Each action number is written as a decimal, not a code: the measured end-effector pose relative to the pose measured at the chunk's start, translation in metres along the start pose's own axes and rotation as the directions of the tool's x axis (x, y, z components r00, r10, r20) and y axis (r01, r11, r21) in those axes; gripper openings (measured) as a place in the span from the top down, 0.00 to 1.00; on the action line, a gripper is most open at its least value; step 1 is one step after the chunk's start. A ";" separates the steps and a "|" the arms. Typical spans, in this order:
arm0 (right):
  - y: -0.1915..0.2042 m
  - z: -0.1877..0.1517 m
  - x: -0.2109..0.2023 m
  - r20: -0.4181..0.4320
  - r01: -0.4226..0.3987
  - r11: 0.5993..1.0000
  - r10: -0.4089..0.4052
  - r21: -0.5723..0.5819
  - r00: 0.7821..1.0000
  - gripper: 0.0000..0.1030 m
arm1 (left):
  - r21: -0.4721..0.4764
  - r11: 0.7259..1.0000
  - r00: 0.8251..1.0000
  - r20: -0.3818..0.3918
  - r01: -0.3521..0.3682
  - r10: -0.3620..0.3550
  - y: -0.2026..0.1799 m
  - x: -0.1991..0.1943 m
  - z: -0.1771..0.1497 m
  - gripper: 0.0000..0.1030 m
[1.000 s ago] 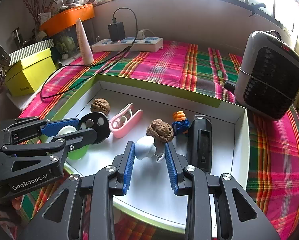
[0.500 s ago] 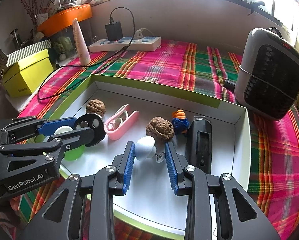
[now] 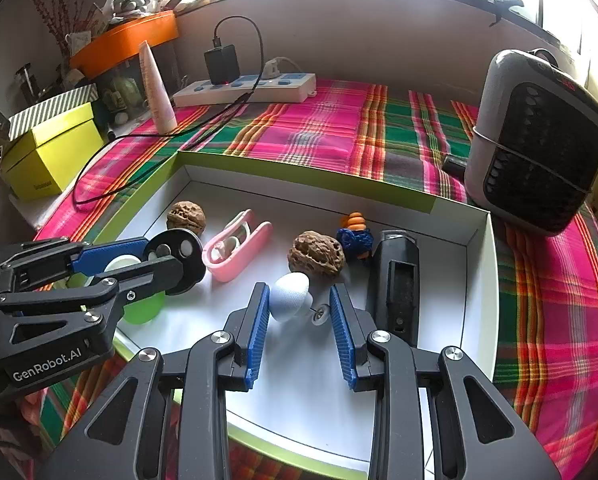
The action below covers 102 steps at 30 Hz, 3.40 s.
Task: Organize objects
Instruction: 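Open the left tool to set the spool in the tray while the right tool releases the knob, then withdraw both open tools from the tray toward the remaining objects, then lower the left tool around the pink holder while the right tool approaches the white round container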
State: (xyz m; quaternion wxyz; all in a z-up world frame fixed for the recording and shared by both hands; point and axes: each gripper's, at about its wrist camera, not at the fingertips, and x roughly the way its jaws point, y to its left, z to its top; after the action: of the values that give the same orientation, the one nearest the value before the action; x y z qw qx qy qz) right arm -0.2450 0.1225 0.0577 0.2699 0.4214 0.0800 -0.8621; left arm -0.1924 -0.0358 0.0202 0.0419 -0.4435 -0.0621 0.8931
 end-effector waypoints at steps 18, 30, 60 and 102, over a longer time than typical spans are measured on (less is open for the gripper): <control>0.001 -0.002 -0.002 -0.007 0.001 1.000 -0.001 0.005 1.000 0.58 | -0.001 1.000 1.000 -0.001 0.000 0.000 0.001 -0.001 -0.001 0.67; 0.001 -0.003 -0.011 0.011 0.017 1.000 -0.017 0.013 1.000 0.58 | 0.003 1.000 1.000 0.021 -0.007 0.007 0.000 -0.014 -0.006 0.65; 0.018 -0.028 -0.061 0.100 0.026 0.998 -0.031 0.051 0.994 0.58 | -0.006 1.000 0.994 0.108 -0.022 0.023 -0.010 -0.072 -0.034 0.63; 0.011 -0.085 -0.078 0.058 0.036 0.995 -0.042 0.094 0.997 0.58 | 0.024 0.995 0.996 0.005 0.092 -0.093 -0.035 -0.053 -0.082 0.53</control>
State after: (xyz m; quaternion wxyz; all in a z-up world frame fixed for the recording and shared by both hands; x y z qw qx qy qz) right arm -0.1423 0.1759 0.0653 0.2355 0.4058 0.0397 -0.8822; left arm -0.0944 -0.0024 0.0179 0.0884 -0.4368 -0.0719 0.8923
